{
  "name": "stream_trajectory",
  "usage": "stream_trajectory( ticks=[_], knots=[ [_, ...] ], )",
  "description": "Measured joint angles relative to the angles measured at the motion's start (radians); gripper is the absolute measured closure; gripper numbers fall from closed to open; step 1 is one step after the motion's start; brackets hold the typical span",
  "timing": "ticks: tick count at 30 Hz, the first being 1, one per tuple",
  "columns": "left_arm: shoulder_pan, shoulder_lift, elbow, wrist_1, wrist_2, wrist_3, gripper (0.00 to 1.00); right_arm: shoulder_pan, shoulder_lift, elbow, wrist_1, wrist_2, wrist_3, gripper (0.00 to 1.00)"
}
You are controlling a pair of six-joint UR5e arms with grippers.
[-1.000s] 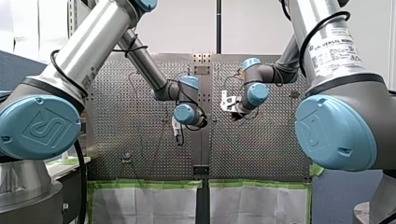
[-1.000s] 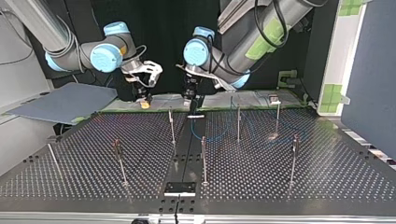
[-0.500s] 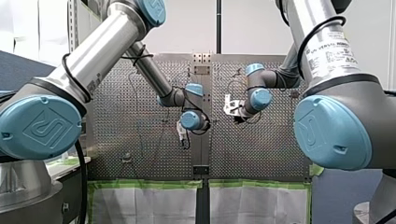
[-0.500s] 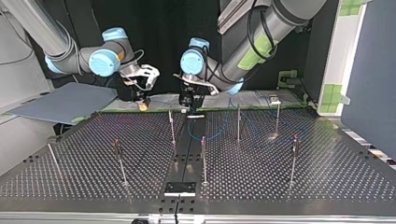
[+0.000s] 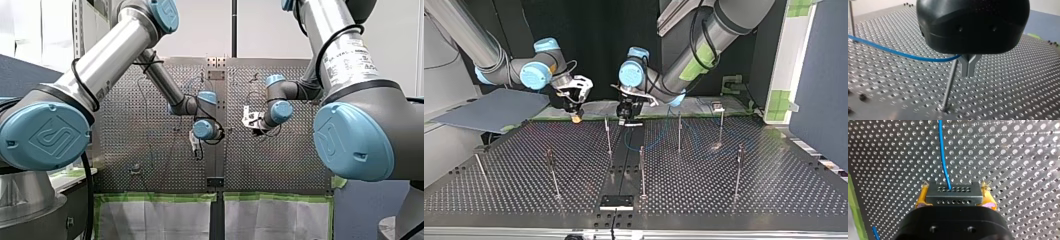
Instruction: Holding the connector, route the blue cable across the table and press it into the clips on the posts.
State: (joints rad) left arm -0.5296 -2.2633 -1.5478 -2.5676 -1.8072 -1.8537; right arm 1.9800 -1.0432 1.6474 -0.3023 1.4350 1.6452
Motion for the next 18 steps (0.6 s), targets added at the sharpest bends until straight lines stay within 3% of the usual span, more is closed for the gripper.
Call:
stream_trajectory(
  ticks=[5,18],
  knots=[
    [0.008,-0.031,0.045,-0.01,-0.011,0.002,1.0,-0.008,0.005,-0.024,0.001,-0.002,0.005,1.0],
    [0.039,-0.037,0.146,-0.062,-0.02,0.025,1.0,-0.05,0.011,-0.082,0.002,-0.013,0.012,1.0]
  ],
)
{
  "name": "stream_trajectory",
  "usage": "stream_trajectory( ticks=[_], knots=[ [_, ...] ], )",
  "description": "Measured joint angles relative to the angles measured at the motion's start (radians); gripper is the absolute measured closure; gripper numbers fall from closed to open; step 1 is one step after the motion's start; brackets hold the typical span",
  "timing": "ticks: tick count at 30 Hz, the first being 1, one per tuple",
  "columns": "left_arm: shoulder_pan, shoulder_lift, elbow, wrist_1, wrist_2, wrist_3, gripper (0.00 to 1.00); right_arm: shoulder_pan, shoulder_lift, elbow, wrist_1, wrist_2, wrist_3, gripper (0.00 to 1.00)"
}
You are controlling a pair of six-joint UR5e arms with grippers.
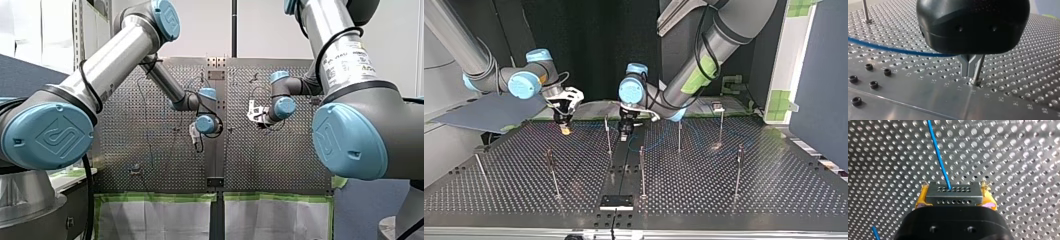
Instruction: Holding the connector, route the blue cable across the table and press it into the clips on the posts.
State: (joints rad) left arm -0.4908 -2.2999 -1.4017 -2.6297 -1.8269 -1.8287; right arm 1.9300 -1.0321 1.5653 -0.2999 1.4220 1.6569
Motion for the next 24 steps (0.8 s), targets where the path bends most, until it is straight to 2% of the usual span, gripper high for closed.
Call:
stream_trajectory(
  ticks=[9,11,12,13,14,15,16,17,18,19,20,24],
  knots=[
    [0.002,0.0,0.009,-0.021,-0.001,0.012,1.0,-0.025,0.003,-0.013,0.001,-0.012,-0.001,1.0],
    [0.001,0.0,0.009,-0.03,-0.001,0.013,0.82,-0.029,0.003,-0.013,0.001,-0.014,-0.002,1.0],
    [0.0,0.0,0.009,-0.033,-0.001,0.013,0.82,-0.03,0.003,-0.013,0.001,-0.015,-0.003,1.0],
    [-0.002,0.0,0.009,-0.038,-0.001,0.014,0.72,-0.03,0.003,-0.013,0.001,-0.016,-0.003,1.0],
    [-0.003,0.0,0.009,-0.041,-0.001,0.015,0.54,-0.031,0.003,-0.013,0.001,-0.017,-0.004,1.0],
    [-0.004,0.0,0.009,-0.045,-0.001,0.017,0.54,-0.031,0.003,-0.013,0.001,-0.018,-0.004,1.0],
    [-0.005,0.0,0.009,-0.049,-0.001,0.018,0.42,-0.031,0.003,-0.013,0.001,-0.019,-0.005,1.0],
    [-0.006,0.0,0.009,-0.053,-0.001,0.02,0.22,-0.031,0.003,-0.013,0.001,-0.019,-0.005,1.0],
    [-0.007,0.0,0.009,-0.057,-0.001,0.022,0.22,-0.031,0.003,-0.013,0.001,-0.019,-0.005,1.0],
    [-0.007,0.0,0.009,-0.062,-0.001,0.025,0.08,-0.031,0.003,-0.013,0.001,-0.019,-0.006,1.0],
    [-0.007,0.0,0.009,-0.066,-0.001,0.026,0.0,-0.032,0.003,-0.013,0.001,-0.02,-0.006,1.0],
    [-0.008,0.0,0.009,-0.087,-0.002,0.03,0.0,-0.032,0.004,-0.013,0.002,-0.02,-0.007,1.0]
  ],
)
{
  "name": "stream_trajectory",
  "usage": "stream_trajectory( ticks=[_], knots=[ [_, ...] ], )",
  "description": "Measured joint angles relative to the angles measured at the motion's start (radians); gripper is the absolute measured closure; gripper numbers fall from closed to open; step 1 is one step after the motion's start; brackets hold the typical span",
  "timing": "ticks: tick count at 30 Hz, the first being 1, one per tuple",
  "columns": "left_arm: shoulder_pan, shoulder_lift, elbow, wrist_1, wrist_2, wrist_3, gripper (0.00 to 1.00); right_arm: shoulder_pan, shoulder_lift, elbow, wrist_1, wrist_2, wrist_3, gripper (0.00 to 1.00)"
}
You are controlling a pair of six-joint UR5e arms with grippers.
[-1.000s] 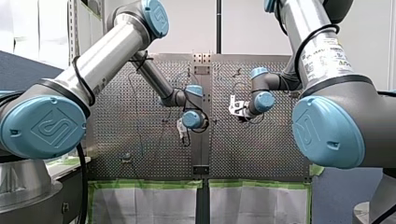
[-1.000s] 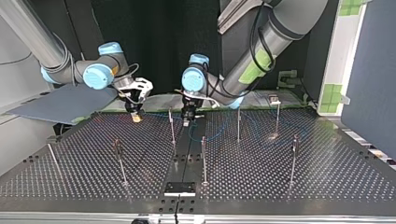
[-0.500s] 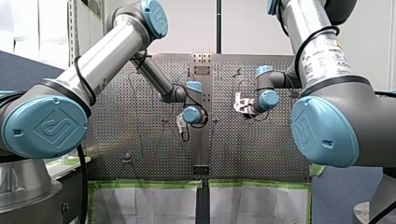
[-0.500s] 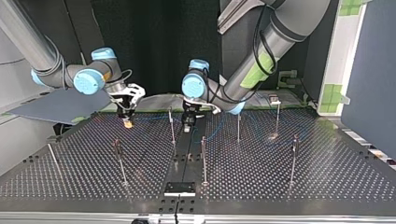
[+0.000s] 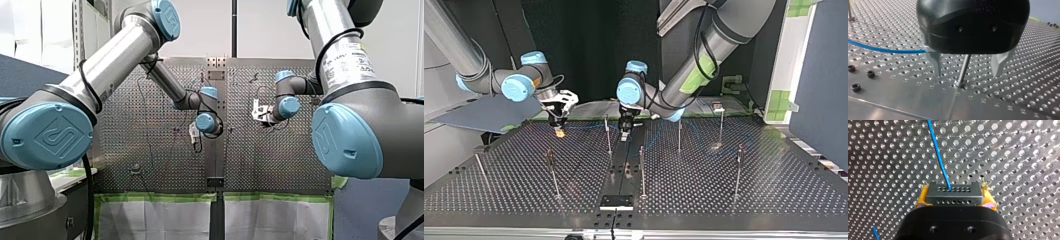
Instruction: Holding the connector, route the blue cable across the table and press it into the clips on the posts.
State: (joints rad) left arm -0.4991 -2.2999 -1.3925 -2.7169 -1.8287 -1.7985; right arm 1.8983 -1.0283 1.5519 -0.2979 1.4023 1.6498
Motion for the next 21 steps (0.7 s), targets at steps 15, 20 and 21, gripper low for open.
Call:
stream_trajectory(
  ticks=[15,20,21],
  knots=[
    [-0.034,0.006,-0.008,-0.116,-0.05,0.039,0.0,0.0,0.016,0.0,-0.003,0.001,-0.001,1.0],
    [-0.061,0.026,-0.043,-0.114,-0.094,0.043,0.0,-0.007,0.044,0.0,-0.003,-0.001,-0.006,1.0],
    [-0.064,0.032,-0.05,-0.109,-0.101,0.043,0.0,-0.01,0.048,0.0,-0.003,-0.002,-0.007,1.0]
  ],
)
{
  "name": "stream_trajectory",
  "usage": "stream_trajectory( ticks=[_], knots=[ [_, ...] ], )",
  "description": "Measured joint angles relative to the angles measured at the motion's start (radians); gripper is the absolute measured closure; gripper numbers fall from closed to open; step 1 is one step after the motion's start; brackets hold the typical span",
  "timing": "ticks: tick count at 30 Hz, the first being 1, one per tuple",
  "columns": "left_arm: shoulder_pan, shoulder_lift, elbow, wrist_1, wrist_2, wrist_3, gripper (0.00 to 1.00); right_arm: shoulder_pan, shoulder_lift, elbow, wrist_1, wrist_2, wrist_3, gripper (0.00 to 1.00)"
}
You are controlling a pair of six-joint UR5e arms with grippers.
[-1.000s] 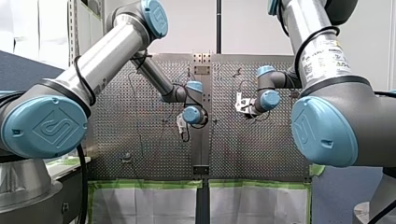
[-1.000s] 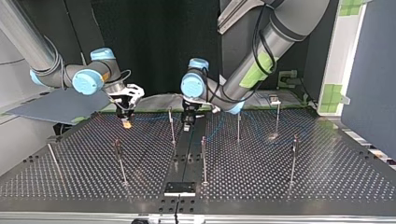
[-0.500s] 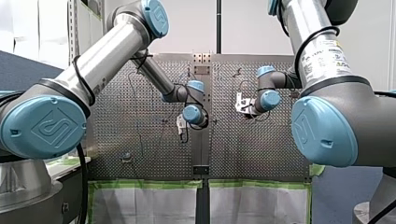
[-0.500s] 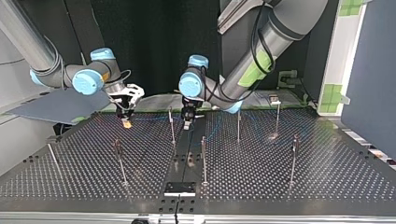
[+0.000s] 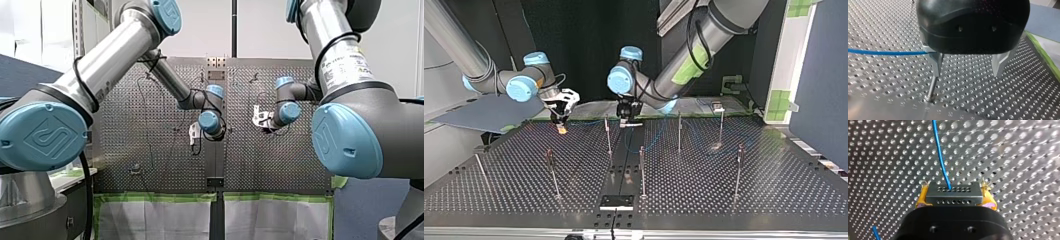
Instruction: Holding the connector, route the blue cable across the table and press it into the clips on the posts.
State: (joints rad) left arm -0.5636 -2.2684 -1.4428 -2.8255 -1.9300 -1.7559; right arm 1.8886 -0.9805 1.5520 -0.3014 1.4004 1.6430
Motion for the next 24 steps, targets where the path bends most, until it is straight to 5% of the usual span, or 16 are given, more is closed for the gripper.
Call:
stream_trajectory(
  ticks=[14,24],
  knots=[
    [-0.096,0.061,-0.047,0.028,-0.095,-0.002,0.0,-0.037,0.007,0.0,-0.028,-0.05,-0.002,1.0],
    [-0.181,0.058,-0.042,0.068,-0.158,-0.02,0.0,-0.075,0.008,0.0,-0.037,-0.136,-0.004,1.0]
  ],
)
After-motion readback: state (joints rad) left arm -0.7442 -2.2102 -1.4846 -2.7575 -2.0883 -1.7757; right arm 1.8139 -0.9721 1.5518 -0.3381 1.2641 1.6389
